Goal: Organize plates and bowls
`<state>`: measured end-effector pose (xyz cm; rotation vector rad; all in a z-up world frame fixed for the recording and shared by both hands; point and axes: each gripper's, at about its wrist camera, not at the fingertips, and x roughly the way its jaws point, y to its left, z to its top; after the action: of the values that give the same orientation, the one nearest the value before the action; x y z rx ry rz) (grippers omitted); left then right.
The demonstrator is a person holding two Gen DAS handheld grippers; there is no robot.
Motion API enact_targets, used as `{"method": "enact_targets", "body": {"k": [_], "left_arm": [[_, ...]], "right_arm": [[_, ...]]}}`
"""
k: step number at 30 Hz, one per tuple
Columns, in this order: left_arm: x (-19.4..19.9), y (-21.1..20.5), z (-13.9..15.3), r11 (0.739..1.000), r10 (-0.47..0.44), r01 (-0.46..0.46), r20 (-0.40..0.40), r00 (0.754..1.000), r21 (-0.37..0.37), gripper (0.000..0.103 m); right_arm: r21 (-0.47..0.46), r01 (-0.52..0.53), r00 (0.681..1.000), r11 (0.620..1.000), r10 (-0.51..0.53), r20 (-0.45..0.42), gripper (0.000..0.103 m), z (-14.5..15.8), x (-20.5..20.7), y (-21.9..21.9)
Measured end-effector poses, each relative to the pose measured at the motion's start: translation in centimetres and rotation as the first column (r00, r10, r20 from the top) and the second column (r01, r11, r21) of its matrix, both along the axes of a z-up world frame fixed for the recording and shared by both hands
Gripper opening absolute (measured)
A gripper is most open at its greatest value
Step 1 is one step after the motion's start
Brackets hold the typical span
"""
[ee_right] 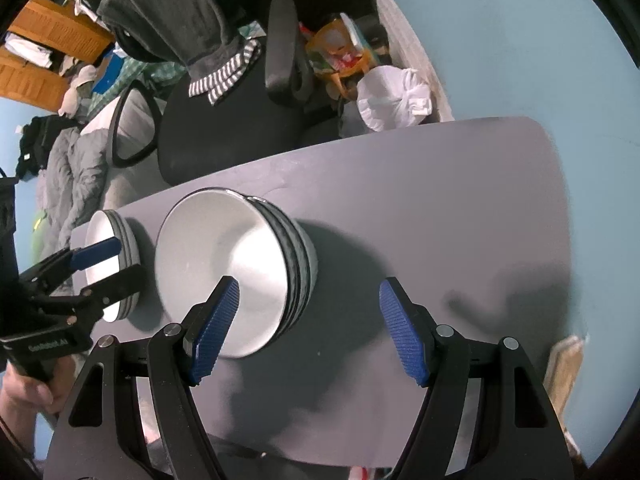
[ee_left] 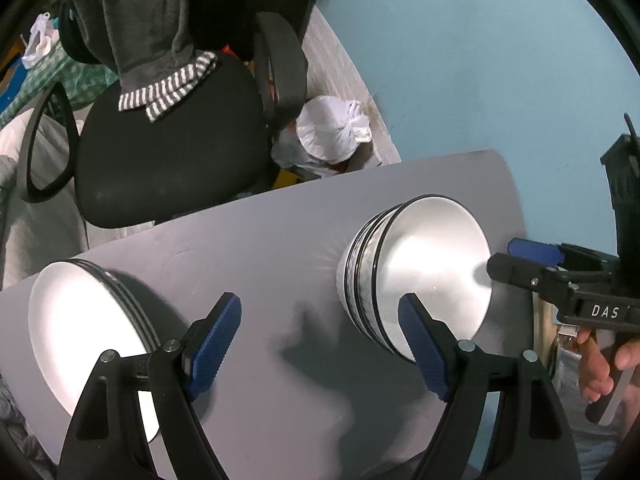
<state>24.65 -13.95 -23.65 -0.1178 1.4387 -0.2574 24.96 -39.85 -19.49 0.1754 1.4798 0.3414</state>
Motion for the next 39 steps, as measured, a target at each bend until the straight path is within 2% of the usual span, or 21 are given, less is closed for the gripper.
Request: {"method": "enact_targets", "body": {"k": [13,16,18,20,24,25,29,33,39], "left_arm": [[1.7,-0.7,-4.2,0.996,0.044,-0.053,-0.12,0.992,-0.066,0.081],[1.9,-0.7,-4.8,0.994,0.062,-0.075,-0.144,0.988,-0.084,0.072],[1.9,-0.9,-5.2,0.991,0.072,-0.089,-0.161,0.984,-0.102,0.059],[1.9,-1.0,-5.6,0.989,0.075,-0.095,-0.179,0.981,-0.111,0.053],[1.8,-1.1,-6.1,0.988,0.076,-0.1,-0.19,0.979,-0.12,0.048],[1.8,-1.2,-6.1,0.987,0.076,-0.101,-0.192,0.979,-0.125,0.047],[1.7,-1.6,-6.3,0.983,0.061,-0.094,-0.2,0.978,-0.16,0.036],[1.8,-1.8,-6.4,0.98,0.051,-0.089,-0.21,0.976,-0.176,0.032],[1.8,-1.9,-6.5,0.98,0.042,-0.083,-0.219,0.975,-0.182,0.032]], "right_arm": [[0.025,-0.083,0.993,0.996,0.085,-0.077,0.072,-3.7,1.8,0.9],[0.04,-0.096,0.991,0.995,0.1,-0.094,0.072,-4.2,2.0,1.3],[0.051,-0.108,0.989,0.993,0.113,-0.096,0.072,-4.4,2.1,1.5],[0.058,-0.11,0.988,0.992,0.116,-0.099,0.072,-4.5,2.1,1.7],[0.076,-0.114,0.987,0.991,0.122,-0.104,0.071,-4.7,2.3,1.8],[0.077,-0.118,0.986,0.99,0.126,-0.105,0.07,-4.8,2.4,1.8],[0.077,-0.147,0.981,0.986,0.156,-0.118,0.051,-5.2,2.3,2.2],[0.117,-0.161,0.975,0.98,0.176,-0.132,0.041,-5.4,2.3,2.3],[0.13,-0.19,0.967,0.973,0.209,-0.148,0.037,-5.4,2.3,2.6]]}}
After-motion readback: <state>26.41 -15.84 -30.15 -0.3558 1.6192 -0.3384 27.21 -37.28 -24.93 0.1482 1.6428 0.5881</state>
